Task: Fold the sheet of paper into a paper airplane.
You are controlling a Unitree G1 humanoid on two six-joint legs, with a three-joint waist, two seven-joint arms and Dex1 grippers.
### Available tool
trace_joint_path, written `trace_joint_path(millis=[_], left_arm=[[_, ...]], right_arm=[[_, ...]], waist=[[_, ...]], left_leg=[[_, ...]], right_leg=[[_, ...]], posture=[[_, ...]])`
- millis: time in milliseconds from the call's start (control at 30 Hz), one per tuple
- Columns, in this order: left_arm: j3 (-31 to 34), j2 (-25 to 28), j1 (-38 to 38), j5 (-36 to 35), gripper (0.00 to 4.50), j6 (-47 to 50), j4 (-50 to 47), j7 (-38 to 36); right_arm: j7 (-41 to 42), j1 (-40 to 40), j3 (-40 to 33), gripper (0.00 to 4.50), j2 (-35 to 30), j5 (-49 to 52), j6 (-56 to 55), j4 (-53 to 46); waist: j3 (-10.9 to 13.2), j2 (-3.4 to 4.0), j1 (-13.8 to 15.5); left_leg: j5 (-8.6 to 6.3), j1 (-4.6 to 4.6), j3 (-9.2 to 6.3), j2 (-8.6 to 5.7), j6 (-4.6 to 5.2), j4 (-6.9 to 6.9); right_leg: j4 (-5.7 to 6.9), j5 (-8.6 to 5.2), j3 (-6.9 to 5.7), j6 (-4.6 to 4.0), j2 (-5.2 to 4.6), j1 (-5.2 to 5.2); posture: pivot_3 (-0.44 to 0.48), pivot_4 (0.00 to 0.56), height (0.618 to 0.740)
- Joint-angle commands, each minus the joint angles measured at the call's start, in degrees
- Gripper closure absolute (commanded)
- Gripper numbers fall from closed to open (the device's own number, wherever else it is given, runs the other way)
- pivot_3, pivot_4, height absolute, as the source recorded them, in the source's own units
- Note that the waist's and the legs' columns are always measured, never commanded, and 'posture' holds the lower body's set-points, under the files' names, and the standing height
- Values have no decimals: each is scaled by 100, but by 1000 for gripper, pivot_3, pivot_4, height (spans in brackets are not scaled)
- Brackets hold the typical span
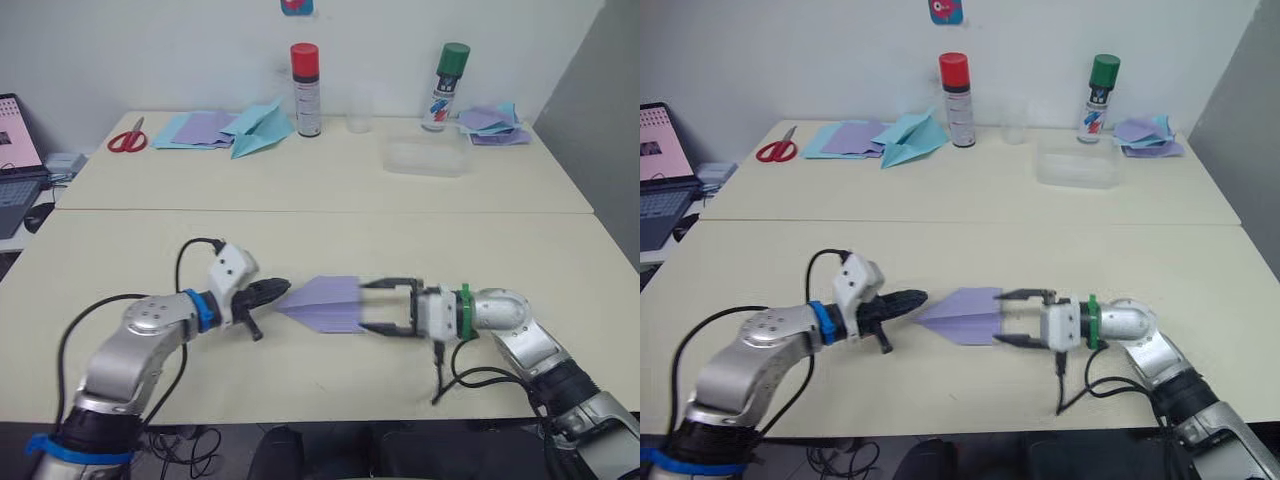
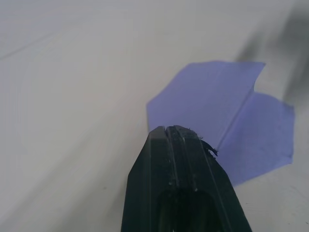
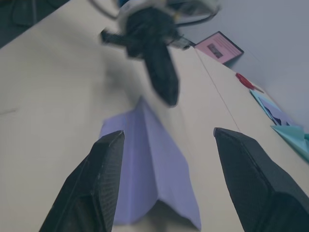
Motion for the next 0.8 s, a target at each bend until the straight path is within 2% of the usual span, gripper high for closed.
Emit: trace_joint_path(millis=[33, 233, 533, 800], left_arm=[[-132, -175, 74, 156, 4500, -81, -54, 177], [-468, -118, 159, 403, 4500, -58, 2, 27], [-867, 147, 435, 864, 4500, -511, 105, -277], [-804, -50, 510, 802, 4500, -524, 242, -149]], right_arm=[[-327, 62, -257, 1444, 139, 44, 983, -700], [-297, 374, -382, 1444, 115, -17, 1711, -1150], [-72, 398, -473, 1444, 145, -66, 2041, -928], [98, 296, -591, 1444, 268, -4, 2286, -878]], waist=[[0, 0, 22], [0, 0, 35], [-2, 2, 27], [-10, 7, 29]], left_leg=[[0, -9, -3, 0, 0, 0], [-1, -49, 7, -20, -1, 8], [0, -34, 5, -17, 0, 9], [0, -27, 7, -19, 0, 10]], right_leg=[[0, 5, -4, -10, 0, -5], [-10, 6, 3, -1, -19, -32], [-7, -6, 2, 21, -15, -24], [-8, -7, 4, 23, -15, -16]], posture=[[0, 150, 740], [0, 150, 740], [0, 150, 740], [0, 150, 740]])
